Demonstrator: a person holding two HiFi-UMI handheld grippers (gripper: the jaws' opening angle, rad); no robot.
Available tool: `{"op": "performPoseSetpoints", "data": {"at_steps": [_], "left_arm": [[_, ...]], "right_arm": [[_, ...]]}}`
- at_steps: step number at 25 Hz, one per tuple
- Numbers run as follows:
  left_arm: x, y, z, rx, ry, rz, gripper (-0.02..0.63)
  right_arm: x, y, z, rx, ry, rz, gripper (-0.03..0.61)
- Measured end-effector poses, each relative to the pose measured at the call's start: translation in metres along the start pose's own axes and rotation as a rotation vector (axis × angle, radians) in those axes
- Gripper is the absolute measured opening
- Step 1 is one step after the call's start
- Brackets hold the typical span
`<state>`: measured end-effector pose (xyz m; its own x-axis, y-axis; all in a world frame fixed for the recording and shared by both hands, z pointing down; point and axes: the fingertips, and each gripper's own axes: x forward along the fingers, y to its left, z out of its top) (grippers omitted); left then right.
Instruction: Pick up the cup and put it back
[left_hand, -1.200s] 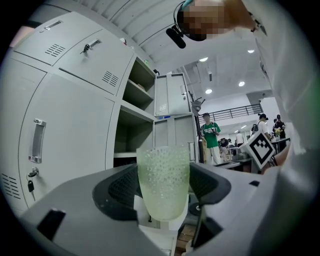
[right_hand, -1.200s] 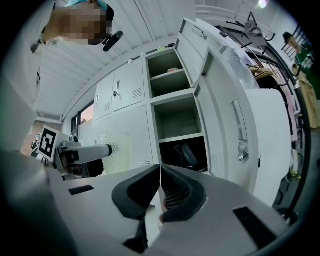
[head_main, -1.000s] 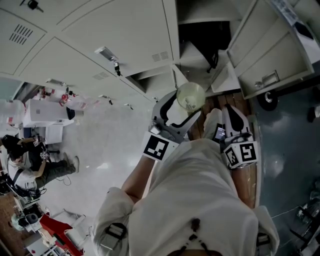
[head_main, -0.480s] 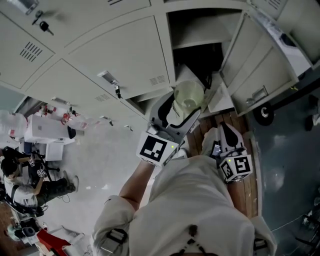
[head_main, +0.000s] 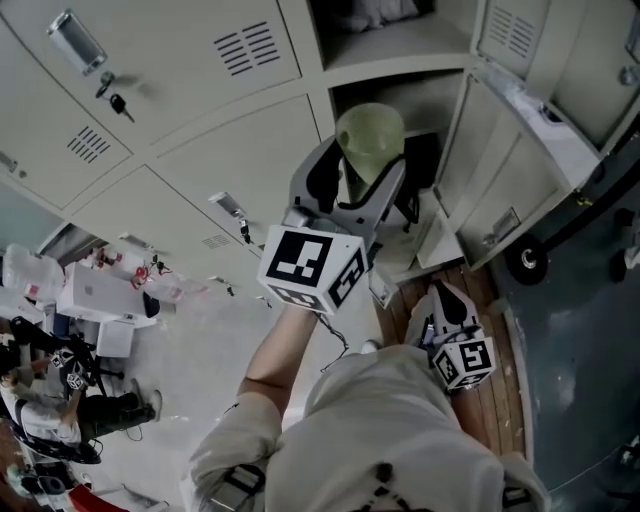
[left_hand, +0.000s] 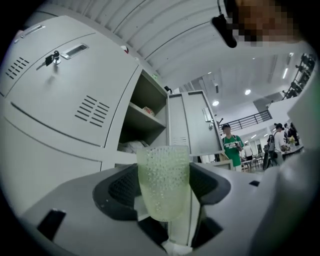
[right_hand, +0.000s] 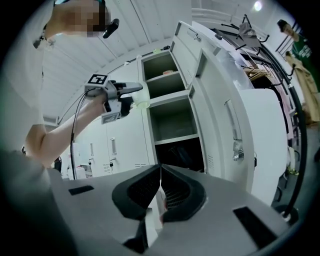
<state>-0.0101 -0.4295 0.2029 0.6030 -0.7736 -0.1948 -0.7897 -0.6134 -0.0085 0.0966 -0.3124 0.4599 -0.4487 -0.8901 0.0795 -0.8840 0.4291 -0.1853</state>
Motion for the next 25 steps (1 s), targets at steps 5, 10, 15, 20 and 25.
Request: {"op": "performPoseSetpoints", "data": {"at_steps": [5, 10, 15, 20, 25], "left_arm": [[0.038, 0.006, 0.055, 0.03, -0.067, -0.011, 0.321], [0.08, 0.011, 0.086, 0.063, -0.067, -0.012, 0.319], [0.128, 0.013, 0.108, 0.133, -0.034, 0.005, 0.319], [0.183, 0.028, 0.112, 0.138, 0.039, 0.004, 0.319], [0.223, 0.047, 0.088, 0.086, 0.154, 0.014, 0.319]], "right_arm": [[0.005, 0.01, 0.003, -0.003, -0.017, 0.016, 0.026], [0.005, 0.008, 0.005, 0.002, -0.023, 0.003, 0.026], [0.008, 0.002, 0.009, 0.013, -0.038, -0.012, 0.026], [0.013, 0.002, 0.009, 0.021, -0.045, -0.012, 0.026], [0.017, -0.001, 0.009, 0.024, -0.049, -0.011, 0.026]]}}
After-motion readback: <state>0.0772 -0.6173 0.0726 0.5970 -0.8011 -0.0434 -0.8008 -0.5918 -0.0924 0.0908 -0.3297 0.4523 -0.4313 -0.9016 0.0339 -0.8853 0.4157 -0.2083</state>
